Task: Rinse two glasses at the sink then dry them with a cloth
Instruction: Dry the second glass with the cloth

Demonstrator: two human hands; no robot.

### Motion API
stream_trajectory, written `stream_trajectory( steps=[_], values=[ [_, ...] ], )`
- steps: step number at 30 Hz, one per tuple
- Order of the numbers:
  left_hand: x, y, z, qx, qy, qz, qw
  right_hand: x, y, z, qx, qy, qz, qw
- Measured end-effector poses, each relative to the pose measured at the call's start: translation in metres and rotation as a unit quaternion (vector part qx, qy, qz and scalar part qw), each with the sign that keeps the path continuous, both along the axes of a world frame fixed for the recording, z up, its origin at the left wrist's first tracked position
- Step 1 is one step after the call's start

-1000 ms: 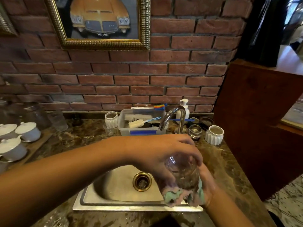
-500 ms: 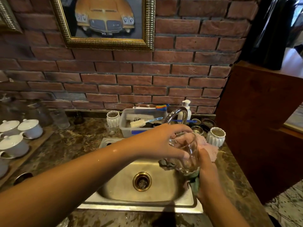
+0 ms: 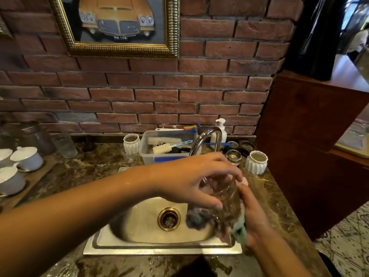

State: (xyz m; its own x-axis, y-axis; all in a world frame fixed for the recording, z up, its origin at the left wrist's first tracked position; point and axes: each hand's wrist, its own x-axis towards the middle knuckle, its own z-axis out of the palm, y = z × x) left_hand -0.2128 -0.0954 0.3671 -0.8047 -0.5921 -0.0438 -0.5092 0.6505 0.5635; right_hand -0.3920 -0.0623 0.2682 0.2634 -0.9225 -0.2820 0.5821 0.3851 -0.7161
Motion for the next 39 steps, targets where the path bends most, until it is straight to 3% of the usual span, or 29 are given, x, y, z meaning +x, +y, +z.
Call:
stream_trajectory(
  steps=[2,4,6,8,14,19,23,27,30,35,39],
  values=[
    [0.001,0.0,0.004,0.003,-0.012,-0.043,0.999,0.003,0.008,-0.002,-0.017,-0.041,0.061,0.997],
    [0.002,-0.001,0.005,0.008,-0.017,-0.063,0.998,-0.001,0.009,-0.019,-0.058,-0.067,0.034,0.995],
    [0.004,-0.003,0.003,0.021,-0.013,-0.055,0.998,0.005,0.01,-0.021,-0.044,-0.102,0.074,0.991],
    [0.006,-0.004,0.001,0.03,-0.001,-0.02,0.999,0.001,0.006,-0.019,-0.019,-0.076,0.095,0.992],
    [-0.002,-0.003,-0.003,0.021,0.044,0.158,0.986,0.002,-0.002,-0.004,-0.118,0.048,-0.049,0.991],
    [-0.007,-0.004,-0.001,0.148,0.137,0.233,0.951,0.004,0.003,0.01,-0.228,0.232,-0.141,0.935],
    [-0.009,-0.005,-0.002,0.177,0.153,0.26,0.937,0.004,0.008,0.008,-0.262,0.288,-0.133,0.911],
    [-0.004,0.0,-0.001,0.121,0.14,0.198,0.963,0.001,0.004,0.011,-0.246,0.23,-0.08,0.938],
    [0.002,0.0,0.005,0.072,0.105,0.119,0.985,-0.005,0.001,0.008,-0.184,0.085,0.027,0.979],
    [0.008,-0.001,0.013,0.019,0.038,-0.004,0.999,-0.014,0.0,0.008,-0.094,-0.072,0.168,0.979],
    [0.013,-0.001,0.008,0.078,0.062,-0.017,0.995,-0.015,0.003,-0.001,-0.098,-0.06,0.157,0.981]
  ],
)
